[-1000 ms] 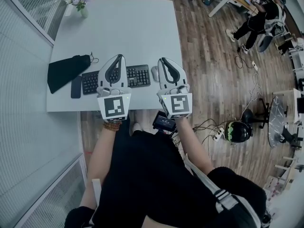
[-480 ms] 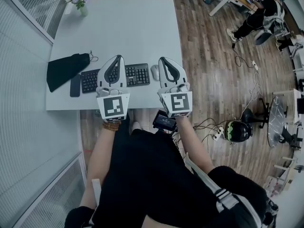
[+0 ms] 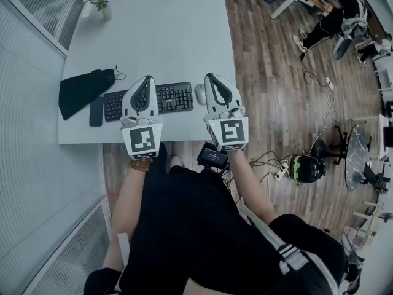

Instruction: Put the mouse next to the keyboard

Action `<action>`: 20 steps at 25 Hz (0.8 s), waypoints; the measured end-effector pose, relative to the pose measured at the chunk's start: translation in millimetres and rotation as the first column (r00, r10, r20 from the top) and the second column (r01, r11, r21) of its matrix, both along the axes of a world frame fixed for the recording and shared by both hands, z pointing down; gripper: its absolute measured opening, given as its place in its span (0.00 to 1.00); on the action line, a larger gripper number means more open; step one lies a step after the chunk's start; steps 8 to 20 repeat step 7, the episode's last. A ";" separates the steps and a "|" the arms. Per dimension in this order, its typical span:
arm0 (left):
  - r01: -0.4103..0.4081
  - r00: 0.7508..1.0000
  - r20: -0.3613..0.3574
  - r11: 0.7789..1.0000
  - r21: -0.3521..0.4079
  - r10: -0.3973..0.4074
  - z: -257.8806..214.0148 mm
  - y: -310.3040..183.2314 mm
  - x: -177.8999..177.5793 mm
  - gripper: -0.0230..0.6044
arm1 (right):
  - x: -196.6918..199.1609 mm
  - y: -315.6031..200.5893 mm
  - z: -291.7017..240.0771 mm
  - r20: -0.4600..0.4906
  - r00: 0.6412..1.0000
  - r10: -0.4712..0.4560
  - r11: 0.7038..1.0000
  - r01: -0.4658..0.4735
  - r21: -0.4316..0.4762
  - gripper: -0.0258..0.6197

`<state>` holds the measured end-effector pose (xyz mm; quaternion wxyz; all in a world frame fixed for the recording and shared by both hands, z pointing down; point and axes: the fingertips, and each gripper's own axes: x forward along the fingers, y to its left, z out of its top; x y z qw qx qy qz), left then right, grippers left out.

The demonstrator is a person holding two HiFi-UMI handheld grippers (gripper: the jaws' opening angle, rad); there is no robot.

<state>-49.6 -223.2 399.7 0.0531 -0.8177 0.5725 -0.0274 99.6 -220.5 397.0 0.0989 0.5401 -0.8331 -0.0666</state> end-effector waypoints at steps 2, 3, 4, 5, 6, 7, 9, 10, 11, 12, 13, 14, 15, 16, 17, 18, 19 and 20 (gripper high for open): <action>0.004 1.000 0.004 1.000 -0.014 -0.004 6.2 -2.3 -2.8 0.05 | 0.0 -3.4 2.0 -0.003 1.000 0.000 1.000 0.000 -0.006 0.04; 0.006 1.000 0.005 1.000 -0.021 -0.006 9.0 -3.8 -4.0 0.05 | 0.1 -5.5 3.0 -0.005 1.000 0.000 1.000 0.000 -0.009 0.04; 0.007 1.000 0.007 1.000 -0.027 -0.007 11.7 -5.5 -4.9 0.05 | 0.2 -7.7 4.0 -0.006 1.000 0.001 1.000 -0.001 -0.012 0.04; 0.007 1.000 0.007 0.999 -0.033 -0.007 14.3 -7.2 -5.7 0.05 | 0.2 -10.0 5.1 -0.008 1.000 0.002 1.000 -0.002 -0.016 0.04; 0.008 1.000 0.007 0.999 -0.038 -0.007 16.9 -8.9 -6.5 0.05 | 0.3 -12.4 6.3 -0.009 1.000 0.002 1.000 -0.003 -0.019 0.04; 0.007 1.000 0.007 0.999 -0.043 -0.007 19.5 -10.6 -7.2 0.05 | 0.2 -14.8 7.4 -0.010 1.000 0.003 1.000 -0.003 -0.022 0.04; 0.007 1.000 0.007 0.999 -0.043 -0.007 19.5 -10.6 -7.2 0.05 | 0.2 -14.8 7.4 -0.010 1.000 0.003 1.000 -0.003 -0.022 0.04; 0.007 1.000 0.007 0.999 -0.043 -0.007 19.5 -10.6 -7.2 0.05 | 0.2 -14.8 7.4 -0.010 1.000 0.003 1.000 -0.003 -0.022 0.04; 0.007 1.000 0.007 0.999 -0.043 -0.007 19.5 -10.6 -7.2 0.05 | 0.2 -14.8 7.4 -0.010 1.000 0.003 1.000 -0.003 -0.022 0.04; 0.007 1.000 0.007 0.999 -0.043 -0.007 19.5 -10.6 -7.2 0.05 | 0.2 -14.8 7.4 -0.010 1.000 0.003 1.000 -0.003 -0.022 0.04; 0.007 1.000 0.007 0.999 -0.043 -0.007 19.5 -10.6 -7.2 0.05 | 0.2 -14.8 7.4 -0.010 1.000 0.003 1.000 -0.003 -0.022 0.04; 0.007 1.000 0.007 0.999 -0.043 -0.007 19.5 -10.6 -7.2 0.05 | 0.2 -14.8 7.4 -0.010 1.000 0.003 1.000 -0.003 -0.022 0.04; 0.007 1.000 0.007 0.999 -0.043 -0.007 19.5 -10.6 -7.2 0.05 | 0.2 -14.8 7.4 -0.010 1.000 0.003 1.000 -0.003 -0.022 0.04; 0.007 1.000 0.007 0.999 -0.043 -0.007 19.5 -10.6 -7.2 0.05 | 0.2 -14.8 7.4 -0.010 1.000 0.003 1.000 -0.003 -0.022 0.04; 0.007 1.000 0.007 0.999 -0.043 -0.007 19.5 -10.6 -7.2 0.05 | 0.2 -14.8 7.4 -0.010 1.000 0.003 1.000 -0.003 -0.022 0.04; 0.007 1.000 0.007 0.999 -0.043 -0.007 19.5 -10.6 -7.2 0.05 | 0.2 -14.8 7.4 -0.010 1.000 0.003 1.000 -0.003 -0.022 0.04; 0.007 1.000 0.007 0.999 -0.043 -0.007 19.5 -10.6 -7.2 0.05 | 0.2 -14.8 7.4 -0.010 1.000 0.003 1.000 -0.003 -0.022 0.04; 0.007 1.000 0.007 0.999 -0.043 -0.007 19.5 -10.6 -7.2 0.05 | 0.2 -14.8 7.4 -0.010 1.000 0.003 1.000 -0.003 -0.022 0.04</action>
